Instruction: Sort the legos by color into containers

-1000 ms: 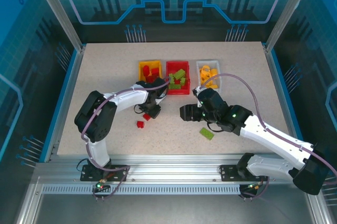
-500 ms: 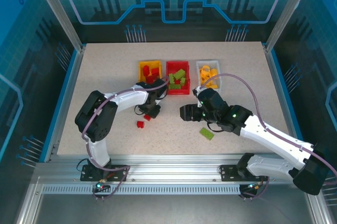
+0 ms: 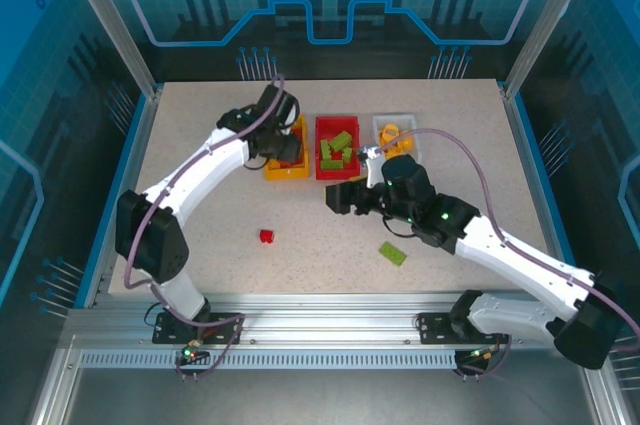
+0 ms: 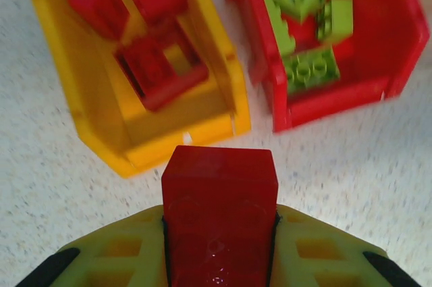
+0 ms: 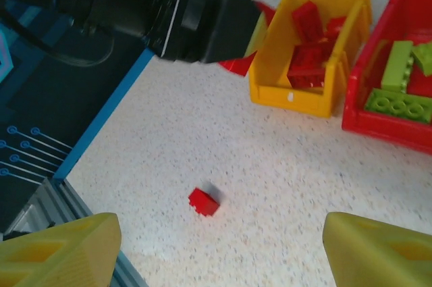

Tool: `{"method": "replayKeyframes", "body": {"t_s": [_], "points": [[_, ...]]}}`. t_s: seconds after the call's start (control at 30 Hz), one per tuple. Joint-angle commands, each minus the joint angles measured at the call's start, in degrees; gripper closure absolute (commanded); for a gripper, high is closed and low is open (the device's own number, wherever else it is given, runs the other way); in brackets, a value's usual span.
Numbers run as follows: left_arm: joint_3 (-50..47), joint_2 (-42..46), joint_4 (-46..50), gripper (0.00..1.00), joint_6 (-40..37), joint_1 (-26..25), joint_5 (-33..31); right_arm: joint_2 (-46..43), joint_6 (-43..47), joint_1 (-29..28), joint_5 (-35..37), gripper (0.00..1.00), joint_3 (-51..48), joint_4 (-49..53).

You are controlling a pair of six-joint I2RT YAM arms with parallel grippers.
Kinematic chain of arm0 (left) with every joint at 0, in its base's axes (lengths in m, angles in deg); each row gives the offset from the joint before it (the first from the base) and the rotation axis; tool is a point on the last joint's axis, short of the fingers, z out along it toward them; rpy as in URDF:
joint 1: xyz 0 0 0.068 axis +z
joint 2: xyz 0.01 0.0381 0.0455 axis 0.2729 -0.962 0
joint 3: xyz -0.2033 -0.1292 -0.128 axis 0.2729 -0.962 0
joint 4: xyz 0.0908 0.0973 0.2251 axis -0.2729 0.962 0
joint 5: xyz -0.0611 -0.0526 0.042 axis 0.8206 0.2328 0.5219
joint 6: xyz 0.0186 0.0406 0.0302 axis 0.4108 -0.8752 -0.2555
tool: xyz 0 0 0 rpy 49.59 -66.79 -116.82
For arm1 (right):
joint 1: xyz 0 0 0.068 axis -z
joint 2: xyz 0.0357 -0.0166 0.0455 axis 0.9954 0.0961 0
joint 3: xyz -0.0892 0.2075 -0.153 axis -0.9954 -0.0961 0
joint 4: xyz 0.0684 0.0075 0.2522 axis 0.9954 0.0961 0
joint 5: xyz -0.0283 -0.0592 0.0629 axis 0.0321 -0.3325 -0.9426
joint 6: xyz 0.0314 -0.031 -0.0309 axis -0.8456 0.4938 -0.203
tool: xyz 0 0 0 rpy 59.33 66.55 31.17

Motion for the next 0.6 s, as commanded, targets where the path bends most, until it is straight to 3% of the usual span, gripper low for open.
{"method": "replayKeyframes", "body": {"t_s": [0.0,0.37,0.57], "points": [[5.2,-6.3,2.9,0.75,2.8,2.7,0.7,3.6,1.0,1.7,-2.5,0.19,3.9,-6.9],[19.0,-23.5,3.5,0.74,4.0,6.4,0.4,7.9,-0.8,3.4,-2.1,0.2,6.6,-4.4],[20.7,-25.5,4.4,0.54,4.4,6.4,0.6,6.9,-4.1,3.4,4.1,0.2,4.3,2.6]]}}
